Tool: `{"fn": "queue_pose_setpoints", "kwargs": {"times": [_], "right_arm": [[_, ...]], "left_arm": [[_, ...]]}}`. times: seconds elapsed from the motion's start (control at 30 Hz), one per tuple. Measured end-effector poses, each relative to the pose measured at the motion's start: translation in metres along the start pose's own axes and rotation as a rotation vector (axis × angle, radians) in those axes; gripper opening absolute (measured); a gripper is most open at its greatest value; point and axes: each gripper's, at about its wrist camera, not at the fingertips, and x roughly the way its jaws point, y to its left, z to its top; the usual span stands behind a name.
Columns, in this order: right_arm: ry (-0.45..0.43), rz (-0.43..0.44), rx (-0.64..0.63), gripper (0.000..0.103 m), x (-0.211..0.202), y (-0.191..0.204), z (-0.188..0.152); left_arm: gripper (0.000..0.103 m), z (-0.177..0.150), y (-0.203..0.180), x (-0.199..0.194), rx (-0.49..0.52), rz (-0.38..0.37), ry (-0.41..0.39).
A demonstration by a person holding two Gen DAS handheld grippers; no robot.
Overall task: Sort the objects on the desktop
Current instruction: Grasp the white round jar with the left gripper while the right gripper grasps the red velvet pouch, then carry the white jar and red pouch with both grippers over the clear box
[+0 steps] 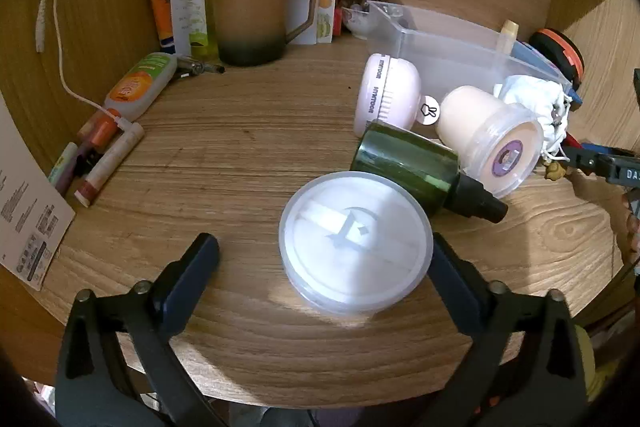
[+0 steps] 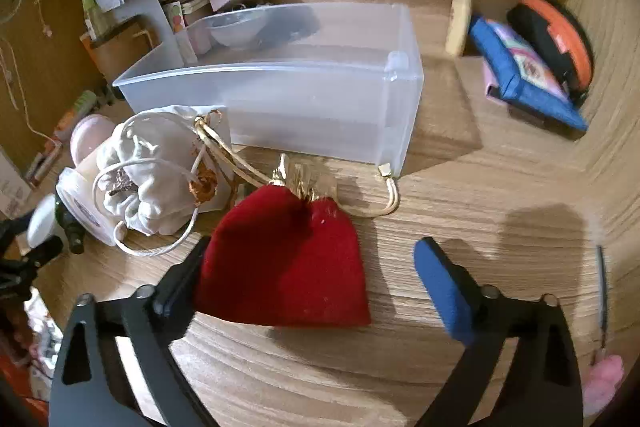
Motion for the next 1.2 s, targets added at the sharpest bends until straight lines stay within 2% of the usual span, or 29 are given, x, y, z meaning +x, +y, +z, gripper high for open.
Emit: {"fn": "queue_pose_setpoints", "kwargs": {"times": [0.07,0.13,0.2,0.27,0.37,0.4,0.47,0.6,0.67,0.7,0.83,1.2], "right_arm": [[0.013,0.033,0.025,0.08,0.004,-0.005,0.0],[0.027,0.09,0.067,0.075,0.008,-0.01,0.001],[0.025,0.09,0.068,0.073,0.009,-0.009,0.002],[0.023,0.09,0.059,0.066,0.01,-0.006,0.002],[0.019,0.093,0.036,0.061,0.01,-0.004,0.002],[0.016,0.089,0.028,0.06,0.01,-0.003,0.002],[0.012,0.103,0.008,0.044,0.009,-0.001,0.003],[0.012,0.093,-0.024,0.03,0.006,0.004,0.004],[0.002,0.079,-0.035,0.016,0.001,0.004,0.005],[-0.005,0.071,-0.039,0.013,-0.002,0.004,0.006],[-0.035,0.039,-0.043,0.009,-0.01,0.004,0.006],[-0.172,0.001,-0.012,0.008,-0.054,-0.002,0.014]], "left_arm": [[0.087,0.001,-0.001,-0.001,0.01,0.001,-0.001],[0.082,0.001,-0.003,-0.001,0.02,0.003,-0.002],[0.082,0.001,-0.005,0.0,0.031,0.012,-0.004],[0.08,0.0,-0.007,0.001,0.04,0.019,-0.01],[0.066,0.0,-0.008,-0.001,0.039,0.023,-0.017],[0.065,0.0,-0.009,-0.001,0.039,0.019,-0.016],[0.065,0.0,-0.009,-0.001,0.037,0.019,-0.019],[0.065,-0.002,-0.009,-0.001,0.034,0.018,-0.022],[0.065,-0.002,-0.008,-0.002,0.028,0.017,-0.023],[0.065,-0.002,-0.007,-0.002,0.024,0.012,-0.022],[0.065,0.006,0.0,-0.003,-0.034,-0.068,-0.013],[0.065,0.015,0.012,-0.02,-0.061,-0.032,-0.076]]}}
